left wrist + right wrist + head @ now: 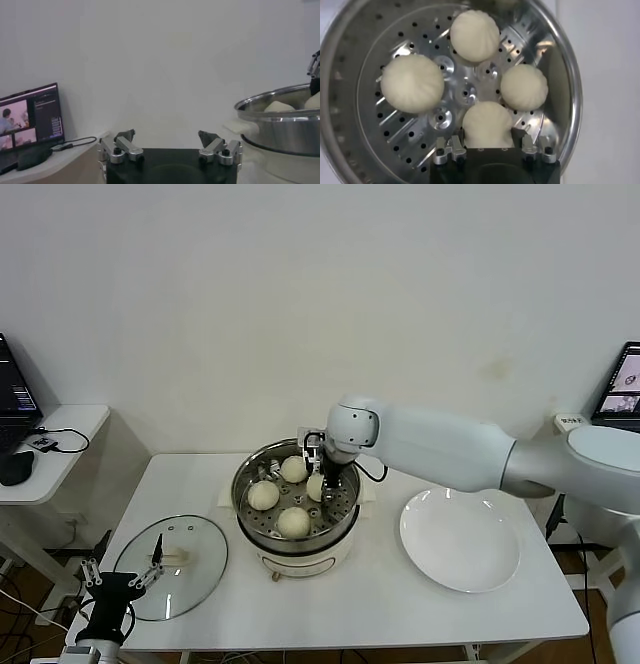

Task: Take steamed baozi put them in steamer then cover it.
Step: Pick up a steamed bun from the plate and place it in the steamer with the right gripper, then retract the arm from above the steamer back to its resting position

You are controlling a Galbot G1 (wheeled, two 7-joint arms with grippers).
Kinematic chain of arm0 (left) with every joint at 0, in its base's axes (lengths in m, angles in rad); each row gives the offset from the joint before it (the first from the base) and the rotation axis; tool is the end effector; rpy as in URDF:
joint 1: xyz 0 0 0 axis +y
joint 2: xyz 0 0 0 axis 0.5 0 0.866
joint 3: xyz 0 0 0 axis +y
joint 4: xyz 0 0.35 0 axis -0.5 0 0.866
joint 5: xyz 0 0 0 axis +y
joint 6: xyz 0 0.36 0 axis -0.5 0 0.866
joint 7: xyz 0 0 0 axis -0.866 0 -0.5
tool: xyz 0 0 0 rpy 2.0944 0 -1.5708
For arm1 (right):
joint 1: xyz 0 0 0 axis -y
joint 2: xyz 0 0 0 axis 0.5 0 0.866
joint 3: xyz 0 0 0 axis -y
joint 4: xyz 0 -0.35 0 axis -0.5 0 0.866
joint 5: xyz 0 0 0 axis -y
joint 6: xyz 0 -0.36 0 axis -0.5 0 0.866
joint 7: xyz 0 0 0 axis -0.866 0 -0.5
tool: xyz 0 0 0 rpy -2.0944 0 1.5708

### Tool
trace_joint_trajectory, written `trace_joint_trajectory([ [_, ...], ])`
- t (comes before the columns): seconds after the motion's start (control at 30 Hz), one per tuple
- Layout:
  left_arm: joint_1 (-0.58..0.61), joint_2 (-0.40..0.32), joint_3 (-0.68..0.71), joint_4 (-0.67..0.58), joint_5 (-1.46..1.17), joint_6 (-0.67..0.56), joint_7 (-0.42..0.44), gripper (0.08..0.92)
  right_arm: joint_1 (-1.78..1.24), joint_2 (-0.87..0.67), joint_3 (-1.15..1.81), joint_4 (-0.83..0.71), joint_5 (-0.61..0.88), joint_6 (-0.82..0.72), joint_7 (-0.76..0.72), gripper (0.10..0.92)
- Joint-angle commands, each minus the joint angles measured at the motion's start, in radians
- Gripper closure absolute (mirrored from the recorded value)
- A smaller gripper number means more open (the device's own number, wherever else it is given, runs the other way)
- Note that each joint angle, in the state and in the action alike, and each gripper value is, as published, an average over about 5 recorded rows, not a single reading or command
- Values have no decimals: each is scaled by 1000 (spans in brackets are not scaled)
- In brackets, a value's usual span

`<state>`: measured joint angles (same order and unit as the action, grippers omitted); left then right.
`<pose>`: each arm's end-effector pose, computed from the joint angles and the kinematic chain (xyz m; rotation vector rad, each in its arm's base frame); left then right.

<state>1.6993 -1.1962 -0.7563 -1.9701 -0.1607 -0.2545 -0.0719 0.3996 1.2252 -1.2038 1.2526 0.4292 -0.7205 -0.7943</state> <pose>0.1549 0.1480 -0.3290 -0.0983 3.0503 0.4263 0.5389 0.1611 -0.1209 1.2722 -1.5342 1.3605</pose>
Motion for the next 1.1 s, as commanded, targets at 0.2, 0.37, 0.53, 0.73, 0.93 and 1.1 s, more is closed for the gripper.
trace_joint_trajectory([
  [0.2, -3, 4, -1, 3, -2, 3, 1, 177, 49, -67, 36, 81, 11, -5, 13, 217],
  [0.37, -8, 6, -1, 6, -10, 10, -3, 177, 30, -220, 125, 229, 104, -5, 189, 203],
  [0.53, -13, 3, -2, -2, -53, 112, -41, 177, -121, -421, 237, 426, 304, 125, 620, 202],
  [0.73, -23, 0, 6, 1, -53, 173, -55, 177, -642, -615, 675, 574, 260, 421, 824, 203],
  [0.93, -25, -9, 19, 18, -30, 167, -50, 177, -1190, -597, 1136, 605, 56, 675, 817, 203],
  [1.1, -27, -16, 21, 40, 23, 154, -56, 177, -1544, -361, 1545, 580, -162, 845, 753, 203],
])
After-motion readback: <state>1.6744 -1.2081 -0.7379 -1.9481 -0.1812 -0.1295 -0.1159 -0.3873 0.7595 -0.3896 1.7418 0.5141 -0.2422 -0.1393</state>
